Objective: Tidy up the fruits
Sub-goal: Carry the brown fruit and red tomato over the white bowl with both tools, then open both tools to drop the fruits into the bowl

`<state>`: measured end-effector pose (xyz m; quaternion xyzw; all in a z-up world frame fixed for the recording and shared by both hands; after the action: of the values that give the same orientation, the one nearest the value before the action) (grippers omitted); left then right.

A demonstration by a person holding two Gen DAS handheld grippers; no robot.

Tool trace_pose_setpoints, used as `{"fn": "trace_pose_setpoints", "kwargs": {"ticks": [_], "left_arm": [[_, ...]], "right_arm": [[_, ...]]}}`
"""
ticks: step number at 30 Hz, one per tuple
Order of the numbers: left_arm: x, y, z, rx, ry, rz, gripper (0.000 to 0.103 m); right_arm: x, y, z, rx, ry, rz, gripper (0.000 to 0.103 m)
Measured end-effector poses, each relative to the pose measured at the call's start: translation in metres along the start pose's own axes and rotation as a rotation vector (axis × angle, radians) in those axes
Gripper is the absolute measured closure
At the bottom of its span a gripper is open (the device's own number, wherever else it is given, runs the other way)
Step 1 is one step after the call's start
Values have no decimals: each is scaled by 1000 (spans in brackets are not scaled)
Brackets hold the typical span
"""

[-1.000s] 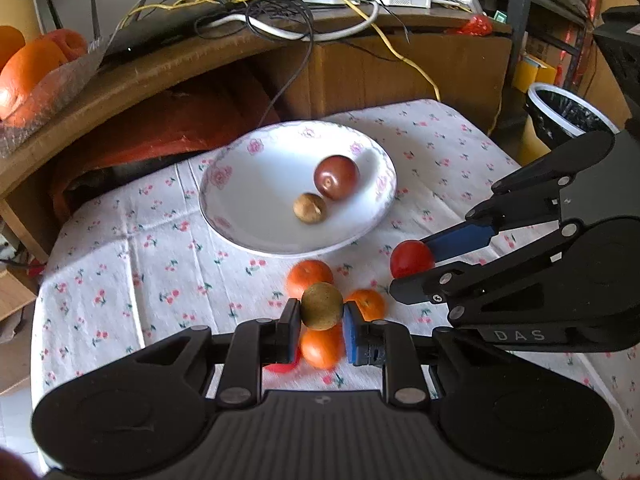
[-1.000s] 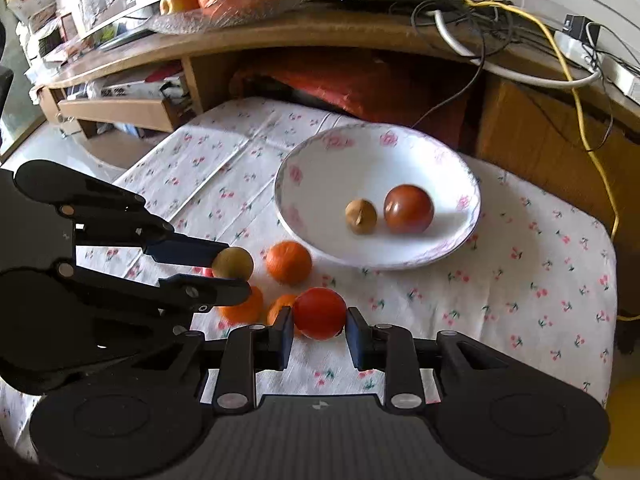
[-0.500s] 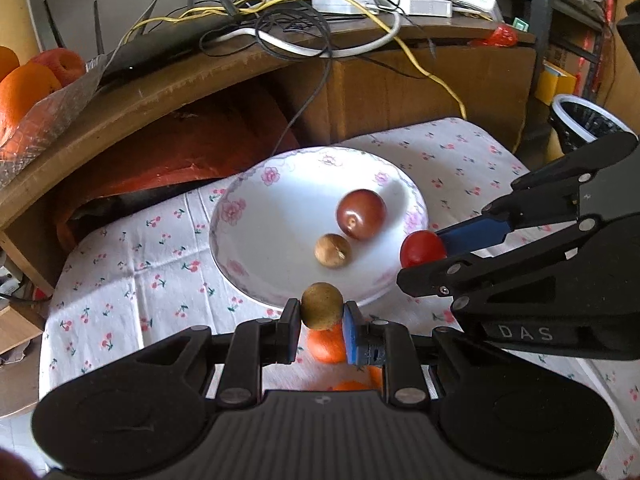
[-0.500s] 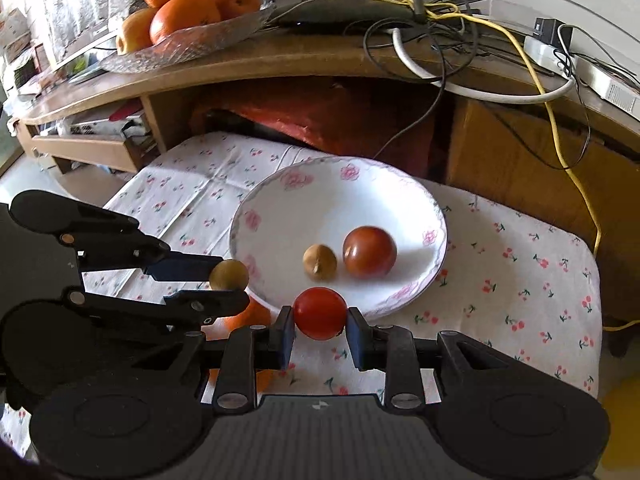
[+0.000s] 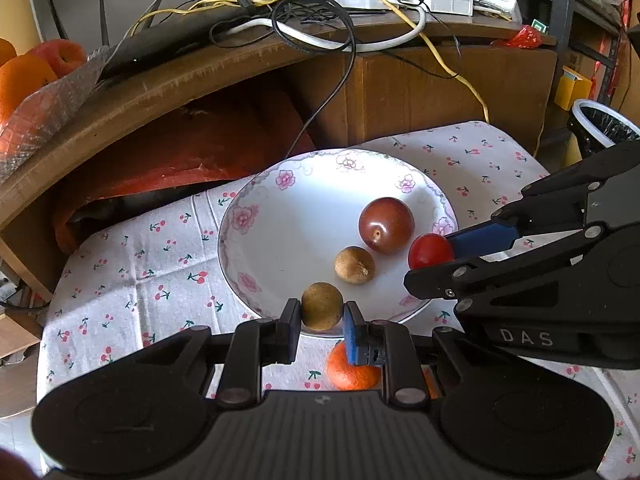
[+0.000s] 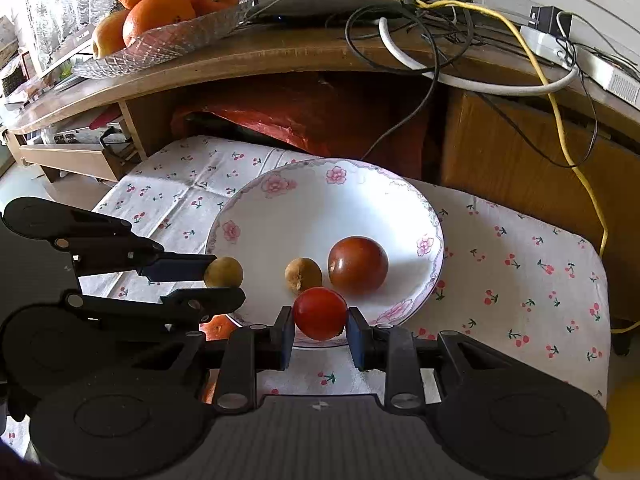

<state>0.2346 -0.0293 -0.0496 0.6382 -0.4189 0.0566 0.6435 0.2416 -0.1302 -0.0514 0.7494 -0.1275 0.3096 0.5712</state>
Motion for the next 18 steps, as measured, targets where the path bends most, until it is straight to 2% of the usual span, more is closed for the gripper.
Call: {"fn": "trace_pose_setpoints", "kwargs": {"ticks": [18], "left_arm": [[1,-11,-3,4,8,-3,72]], "right_arm": [[3,-13,2,-18,12,-6,76]]}}
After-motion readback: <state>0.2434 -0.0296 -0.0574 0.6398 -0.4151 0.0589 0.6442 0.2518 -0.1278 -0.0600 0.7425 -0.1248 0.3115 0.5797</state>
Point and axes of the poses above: each gripper's, at about its wrist camera, not at the fingertips, and y roughly against the way its jaws point, z to its right, x to its top, the point moved 4 cm from there along -y, roughly the way its jaws point, and after that the axes turned 8 degrees about -y, right-handed, at the moved point
